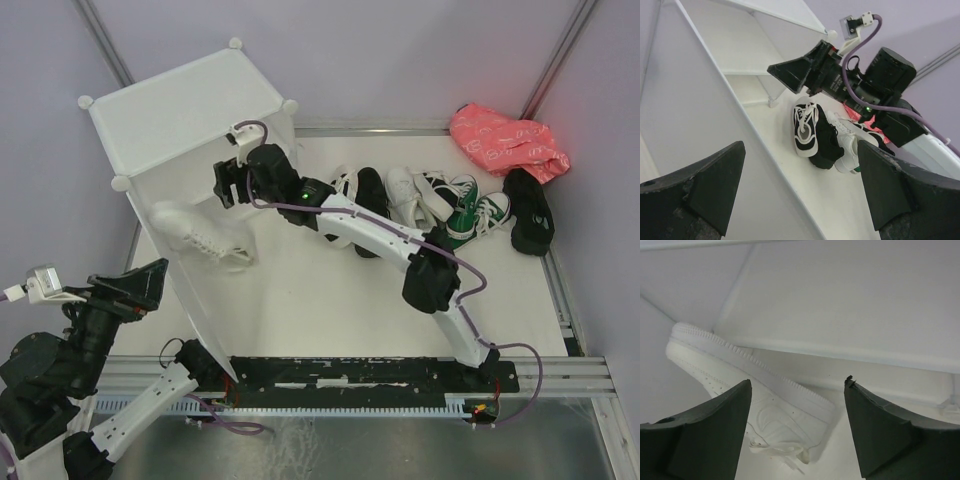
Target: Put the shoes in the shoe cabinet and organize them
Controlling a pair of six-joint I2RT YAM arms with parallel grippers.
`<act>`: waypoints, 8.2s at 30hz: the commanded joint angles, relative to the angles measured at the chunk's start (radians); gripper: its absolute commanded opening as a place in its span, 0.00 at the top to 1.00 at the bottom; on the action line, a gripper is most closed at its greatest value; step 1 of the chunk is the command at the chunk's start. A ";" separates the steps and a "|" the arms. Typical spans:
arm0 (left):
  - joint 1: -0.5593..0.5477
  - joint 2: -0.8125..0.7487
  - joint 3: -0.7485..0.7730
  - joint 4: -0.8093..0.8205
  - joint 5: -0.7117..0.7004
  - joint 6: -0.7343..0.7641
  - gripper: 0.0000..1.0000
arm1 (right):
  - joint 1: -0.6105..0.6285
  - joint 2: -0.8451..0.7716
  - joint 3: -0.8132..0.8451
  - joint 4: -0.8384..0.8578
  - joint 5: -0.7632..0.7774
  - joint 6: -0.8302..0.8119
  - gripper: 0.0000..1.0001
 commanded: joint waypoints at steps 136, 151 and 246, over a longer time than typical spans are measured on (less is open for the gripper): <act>0.001 0.565 0.166 0.181 -0.109 0.203 0.00 | 0.072 -0.493 -0.933 0.075 -0.112 -0.085 0.10; 0.001 0.519 0.121 0.229 -0.083 0.264 0.01 | 0.077 -0.502 -0.939 0.221 -0.146 -0.105 0.01; 0.001 0.413 0.080 0.161 -0.135 0.240 0.04 | 0.152 -0.408 -1.086 0.377 -0.025 0.015 0.01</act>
